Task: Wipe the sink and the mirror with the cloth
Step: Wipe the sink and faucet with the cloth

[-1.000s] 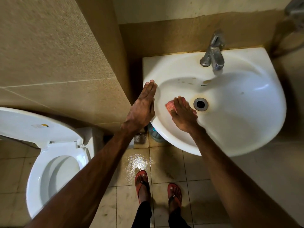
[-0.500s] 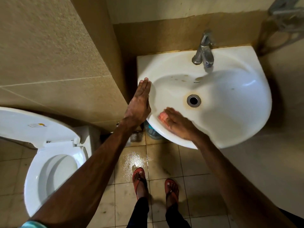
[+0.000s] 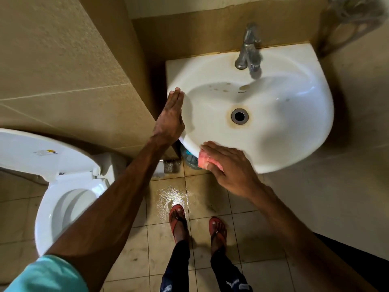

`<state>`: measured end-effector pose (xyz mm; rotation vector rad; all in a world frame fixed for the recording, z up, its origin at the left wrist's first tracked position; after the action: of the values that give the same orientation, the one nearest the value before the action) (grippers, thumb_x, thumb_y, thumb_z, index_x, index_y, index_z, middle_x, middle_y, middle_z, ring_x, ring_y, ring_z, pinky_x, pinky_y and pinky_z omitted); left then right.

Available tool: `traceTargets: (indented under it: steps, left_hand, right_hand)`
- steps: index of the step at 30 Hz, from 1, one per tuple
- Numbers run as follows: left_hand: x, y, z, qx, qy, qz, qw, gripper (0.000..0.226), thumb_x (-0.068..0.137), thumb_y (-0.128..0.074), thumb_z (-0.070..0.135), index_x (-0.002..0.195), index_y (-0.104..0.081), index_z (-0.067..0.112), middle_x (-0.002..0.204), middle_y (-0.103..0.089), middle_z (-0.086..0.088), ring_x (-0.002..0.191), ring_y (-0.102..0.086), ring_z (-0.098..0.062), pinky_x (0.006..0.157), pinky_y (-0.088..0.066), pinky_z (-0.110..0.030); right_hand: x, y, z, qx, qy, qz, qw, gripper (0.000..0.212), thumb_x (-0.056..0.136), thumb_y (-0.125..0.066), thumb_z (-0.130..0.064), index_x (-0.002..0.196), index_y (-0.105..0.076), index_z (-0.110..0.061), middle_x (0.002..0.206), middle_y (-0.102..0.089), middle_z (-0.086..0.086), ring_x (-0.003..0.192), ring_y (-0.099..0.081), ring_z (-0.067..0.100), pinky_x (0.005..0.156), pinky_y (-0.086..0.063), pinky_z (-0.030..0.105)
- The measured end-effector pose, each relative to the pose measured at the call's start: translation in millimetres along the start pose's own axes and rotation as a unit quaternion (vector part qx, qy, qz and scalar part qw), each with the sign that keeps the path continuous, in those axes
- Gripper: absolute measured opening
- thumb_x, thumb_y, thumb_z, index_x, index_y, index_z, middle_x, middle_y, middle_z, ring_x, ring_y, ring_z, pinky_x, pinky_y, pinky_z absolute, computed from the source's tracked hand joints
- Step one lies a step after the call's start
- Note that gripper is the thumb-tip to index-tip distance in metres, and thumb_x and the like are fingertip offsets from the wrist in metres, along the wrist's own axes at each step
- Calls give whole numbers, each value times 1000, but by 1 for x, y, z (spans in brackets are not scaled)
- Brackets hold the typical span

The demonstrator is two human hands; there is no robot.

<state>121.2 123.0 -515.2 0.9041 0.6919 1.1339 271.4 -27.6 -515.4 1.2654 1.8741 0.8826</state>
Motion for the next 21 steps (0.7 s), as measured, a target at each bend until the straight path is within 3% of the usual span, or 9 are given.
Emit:
traceTargets:
  steps: [4,7,11,15,19,21]
  left_hand:
    - [2,-2,1,29,13,-5,999,69,98,-40,-7,161,-18,6,171,-10,-6,160,-5,-21,129,-19,-33]
    - [5,-1,1,35,25,-5,999,74,93,-40,-10,161,-20,8,171,-12,-5,159,-8,-20,125,-22,-29]
    - [12,3,-2,42,27,-37,998,71,93,-42,-7,160,-24,8,170,-16,-7,159,-12,-22,127,-21,-33]
    - [13,6,-2,56,56,-69,994,70,95,-45,-2,161,-24,10,170,-15,-6,158,-14,-24,128,-20,-33]
    - [4,2,12,114,85,-88,986,75,94,-54,3,161,-20,9,171,-10,-6,157,-19,-27,125,-29,-38]
    - [-2,-1,19,153,98,-89,979,77,94,-56,5,161,-19,7,171,-9,-7,155,-23,-28,121,-36,-39]
  right_hand:
    - [2,-3,-26,-99,29,60,993,64,92,-67,-27,154,-49,-19,159,-51,0,144,-52,22,112,-43,46]
    - [22,-20,-46,-175,16,43,984,72,95,-63,-25,160,-35,-12,165,-40,10,144,-48,33,113,-43,52]
    - [58,-39,-71,-230,-31,54,971,52,105,-46,-23,153,-38,-4,159,-41,23,133,-53,43,111,-44,55]
    - [74,-49,-82,-278,-54,26,959,70,93,-70,-37,151,-40,-9,154,-44,24,136,-48,44,112,-43,54]
    - [59,-46,-76,-287,-16,25,957,86,86,-77,-37,155,-32,-11,156,-41,20,137,-46,42,115,-42,50]
    - [45,-41,-70,-279,-3,41,959,84,89,-75,-31,157,-29,-10,157,-40,19,134,-49,41,114,-45,50]
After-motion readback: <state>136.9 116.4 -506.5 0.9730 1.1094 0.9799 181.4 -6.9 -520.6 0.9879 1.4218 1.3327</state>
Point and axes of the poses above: each hand's wrist, its own x-axis towards the middle knuckle, its own y-axis out of the back of the hand, z = x × y, the point moved 8 cm from there along x, towards the middle knuckle
